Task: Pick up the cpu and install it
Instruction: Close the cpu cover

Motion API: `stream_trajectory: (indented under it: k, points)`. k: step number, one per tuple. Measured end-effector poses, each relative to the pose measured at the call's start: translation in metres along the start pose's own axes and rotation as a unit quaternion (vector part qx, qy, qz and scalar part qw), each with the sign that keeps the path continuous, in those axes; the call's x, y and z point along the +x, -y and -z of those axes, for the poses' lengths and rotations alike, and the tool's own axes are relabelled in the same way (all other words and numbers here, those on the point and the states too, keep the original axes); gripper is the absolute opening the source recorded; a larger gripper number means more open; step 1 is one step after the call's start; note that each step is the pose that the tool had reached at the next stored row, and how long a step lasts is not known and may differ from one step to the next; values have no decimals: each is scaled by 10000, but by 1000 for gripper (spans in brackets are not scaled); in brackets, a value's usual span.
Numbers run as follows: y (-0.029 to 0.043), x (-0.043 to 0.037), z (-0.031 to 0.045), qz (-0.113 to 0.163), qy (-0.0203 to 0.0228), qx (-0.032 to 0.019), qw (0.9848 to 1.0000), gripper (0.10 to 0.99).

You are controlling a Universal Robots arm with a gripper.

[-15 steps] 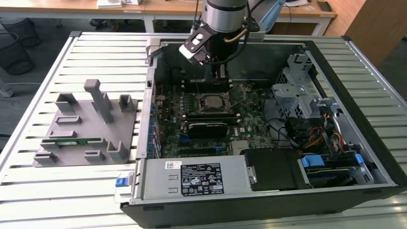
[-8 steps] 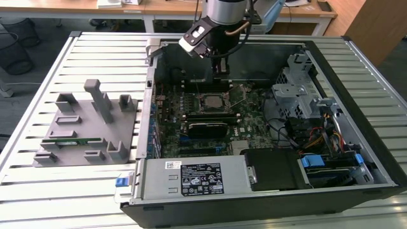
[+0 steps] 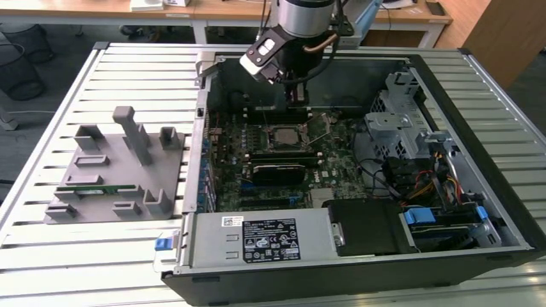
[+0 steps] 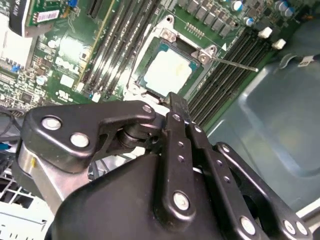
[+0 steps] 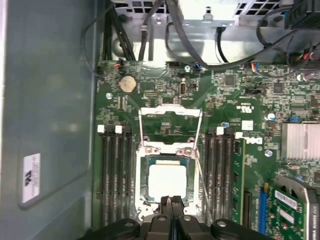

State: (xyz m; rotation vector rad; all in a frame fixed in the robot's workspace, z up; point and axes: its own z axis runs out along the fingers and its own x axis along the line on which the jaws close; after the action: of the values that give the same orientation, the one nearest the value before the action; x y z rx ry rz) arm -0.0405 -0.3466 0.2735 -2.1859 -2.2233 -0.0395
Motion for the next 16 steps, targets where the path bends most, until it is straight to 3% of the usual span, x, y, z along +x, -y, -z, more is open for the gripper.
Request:
stream_trajectory:
  k: [3, 11, 16]
  points:
    - [-37, -2, -2, 0, -1, 0, 10000, 106]
    - [-336, -5, -17, 4, -2, 6, 10000, 106]
    - [-375, -6, -39, 230, -2, 14, 9997, 106]
